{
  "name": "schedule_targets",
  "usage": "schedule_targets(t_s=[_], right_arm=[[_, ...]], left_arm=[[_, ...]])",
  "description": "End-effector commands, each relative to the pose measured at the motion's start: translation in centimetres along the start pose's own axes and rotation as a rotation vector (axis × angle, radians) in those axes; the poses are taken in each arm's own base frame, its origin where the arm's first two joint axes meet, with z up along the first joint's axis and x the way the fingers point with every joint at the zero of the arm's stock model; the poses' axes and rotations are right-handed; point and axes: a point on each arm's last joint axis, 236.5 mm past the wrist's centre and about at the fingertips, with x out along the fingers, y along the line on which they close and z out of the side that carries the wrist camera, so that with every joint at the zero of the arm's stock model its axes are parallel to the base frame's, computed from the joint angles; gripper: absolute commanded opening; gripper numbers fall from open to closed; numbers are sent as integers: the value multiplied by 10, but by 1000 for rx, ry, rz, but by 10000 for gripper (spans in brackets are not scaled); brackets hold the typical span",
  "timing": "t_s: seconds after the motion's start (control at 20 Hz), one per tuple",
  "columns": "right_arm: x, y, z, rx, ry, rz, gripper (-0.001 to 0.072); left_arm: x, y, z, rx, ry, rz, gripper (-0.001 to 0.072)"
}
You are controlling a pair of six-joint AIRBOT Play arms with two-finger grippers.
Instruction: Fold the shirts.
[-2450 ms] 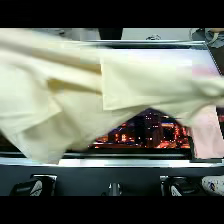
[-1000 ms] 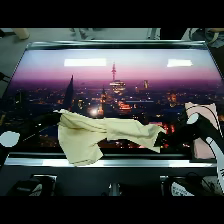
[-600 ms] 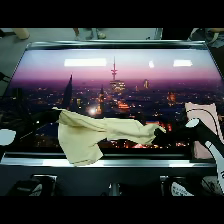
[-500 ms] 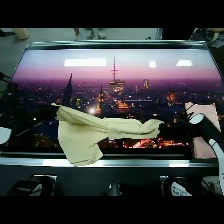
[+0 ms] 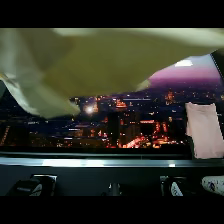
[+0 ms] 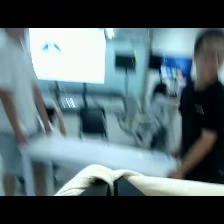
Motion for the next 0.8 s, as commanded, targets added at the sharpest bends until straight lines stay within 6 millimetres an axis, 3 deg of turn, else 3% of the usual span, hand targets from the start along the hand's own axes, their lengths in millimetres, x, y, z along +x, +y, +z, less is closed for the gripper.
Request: schedule_targets(t_s=[0.0, 0.05, 0.15, 0.3, 0.45, 0.6, 0.7, 0.75], right_arm=[[-104, -4, 51, -4, -220, -147, 11], [-100, -4, 36, 3, -152, -146, 12], [-93, -10, 14, 13, -50, -163, 12], [-94, -12, 11, -6, -38, -174, 13], [-87, -20, 9, -12, -16, -199, 13], [-42, -35, -19, 18, 163, -209, 13], [3, -54, -61, 17, 396, -224, 13], [27, -65, -83, 37, 500, -231, 13]], left_arm=[[-45, 18, 56, -12, -61, 122, 34], [-41, 21, 36, -16, 20, 135, 34], [-38, 24, 16, 2, 101, 144, 34], [-42, 25, 19, 31, 98, 151, 35], [-42, 31, -1, 33, 180, 172, 35], [-23, 44, -42, 59, 318, 199, 36], [3, 60, -95, 69, 470, 235, 36], [17, 69, -135, 68, 577, 249, 36]])
